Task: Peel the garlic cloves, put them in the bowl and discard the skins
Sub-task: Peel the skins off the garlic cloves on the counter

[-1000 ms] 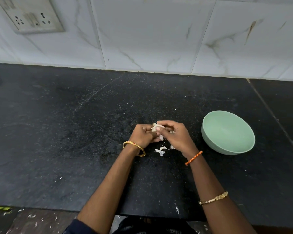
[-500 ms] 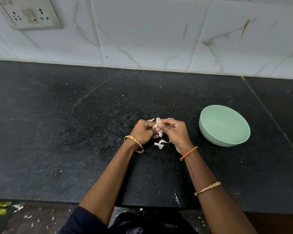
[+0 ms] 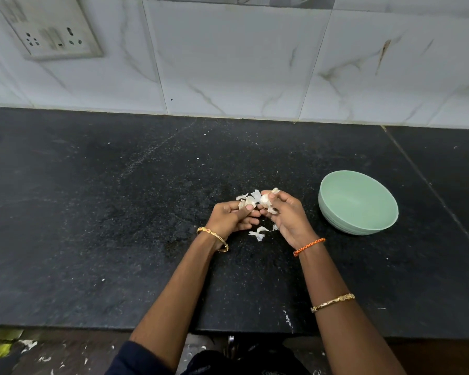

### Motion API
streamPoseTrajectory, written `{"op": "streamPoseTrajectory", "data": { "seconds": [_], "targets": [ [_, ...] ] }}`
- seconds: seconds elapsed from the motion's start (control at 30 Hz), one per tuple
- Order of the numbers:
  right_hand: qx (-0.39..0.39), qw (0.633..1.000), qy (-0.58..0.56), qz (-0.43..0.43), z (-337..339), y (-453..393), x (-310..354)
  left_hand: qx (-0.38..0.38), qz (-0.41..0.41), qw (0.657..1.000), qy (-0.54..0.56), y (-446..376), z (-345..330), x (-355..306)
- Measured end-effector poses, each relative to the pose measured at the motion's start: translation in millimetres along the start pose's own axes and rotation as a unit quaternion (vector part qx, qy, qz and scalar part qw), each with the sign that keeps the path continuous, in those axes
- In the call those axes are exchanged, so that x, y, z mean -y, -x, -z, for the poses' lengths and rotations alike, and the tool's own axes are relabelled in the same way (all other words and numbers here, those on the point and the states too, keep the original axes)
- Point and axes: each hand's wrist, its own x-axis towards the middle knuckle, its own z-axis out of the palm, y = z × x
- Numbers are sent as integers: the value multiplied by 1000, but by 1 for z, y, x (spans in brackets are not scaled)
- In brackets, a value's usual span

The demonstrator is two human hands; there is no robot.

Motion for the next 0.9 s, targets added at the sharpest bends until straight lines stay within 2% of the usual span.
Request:
{"op": "streamPoseTrajectory", "data": {
  "seconds": [0.13,0.2,0.33,0.43,0.53,0.67,0.9],
  "targets": [
    [-15,998,-45,-45,-4,1,9,-16,-7,999,28,2,4,1],
    [12,999,-1,-49,-5,1,8,-19,-13,1000,15,2,6,-1],
    [57,987,151,-2,-6,2,3,-20,-21,999,-45,1,9,-4],
    [38,984,172,22,-5,3,5,-4,-34,994,-103,1,8,-7],
    [31,981,190,40,-3,4,9,-5,-56,992,-115,3,7,-7],
    [33,982,186,31,-7,6,10,-15,-65,993,-95,1,10,-4],
    [2,992,118,-46,-13,4,5,37,-53,990,-124,-5,16,-5]
  ]
}}
